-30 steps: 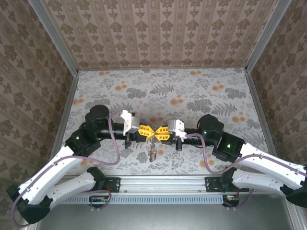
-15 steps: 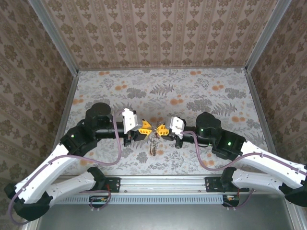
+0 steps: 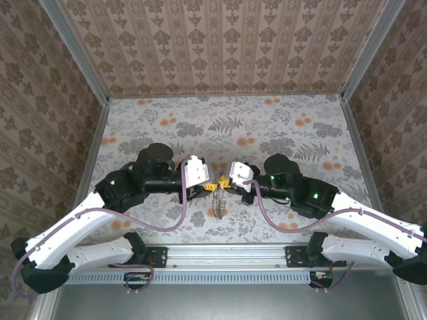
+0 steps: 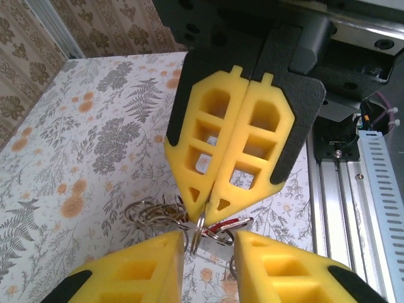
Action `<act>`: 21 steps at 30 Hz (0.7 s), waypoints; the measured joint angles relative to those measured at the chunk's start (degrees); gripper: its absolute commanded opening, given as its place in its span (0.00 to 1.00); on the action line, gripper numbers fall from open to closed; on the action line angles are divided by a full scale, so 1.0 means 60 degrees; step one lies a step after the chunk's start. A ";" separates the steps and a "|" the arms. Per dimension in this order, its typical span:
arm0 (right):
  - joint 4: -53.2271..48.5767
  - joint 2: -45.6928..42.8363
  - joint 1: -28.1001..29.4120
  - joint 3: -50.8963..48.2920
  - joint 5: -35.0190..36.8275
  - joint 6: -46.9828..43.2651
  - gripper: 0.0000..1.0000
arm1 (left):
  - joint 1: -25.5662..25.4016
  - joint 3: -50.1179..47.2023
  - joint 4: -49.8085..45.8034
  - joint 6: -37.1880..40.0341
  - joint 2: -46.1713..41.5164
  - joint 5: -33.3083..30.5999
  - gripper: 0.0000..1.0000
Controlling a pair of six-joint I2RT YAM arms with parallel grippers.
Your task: Put the keys on the keyring
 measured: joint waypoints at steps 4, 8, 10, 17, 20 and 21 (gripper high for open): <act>-0.0120 0.0040 0.0000 0.0033 0.0000 -0.0011 0.00 | -0.0044 0.0084 -0.0004 0.0015 0.0069 -0.0044 0.28; -0.0124 0.0044 0.0000 0.0055 -0.0004 -0.0033 0.00 | -0.0098 0.0160 0.0000 0.0084 0.0215 -0.0091 0.28; -0.0124 0.0044 0.0000 0.0069 -0.0004 -0.0033 0.00 | -0.0117 0.0164 -0.0007 0.0146 0.0306 -0.0142 0.28; -0.0138 0.0051 0.0000 0.0073 -0.0040 -0.0033 0.00 | -0.0117 0.0164 -0.0011 0.0229 0.0441 -0.0233 0.19; -0.0135 0.0051 0.0000 0.0073 -0.0036 -0.0029 0.00 | -0.0120 0.0164 -0.0040 0.0379 0.0444 -0.0226 0.00; -0.0131 0.0047 -0.0022 0.0073 -0.0051 -0.0029 0.00 | -0.0131 0.0164 -0.0058 0.0404 0.0437 -0.0233 0.00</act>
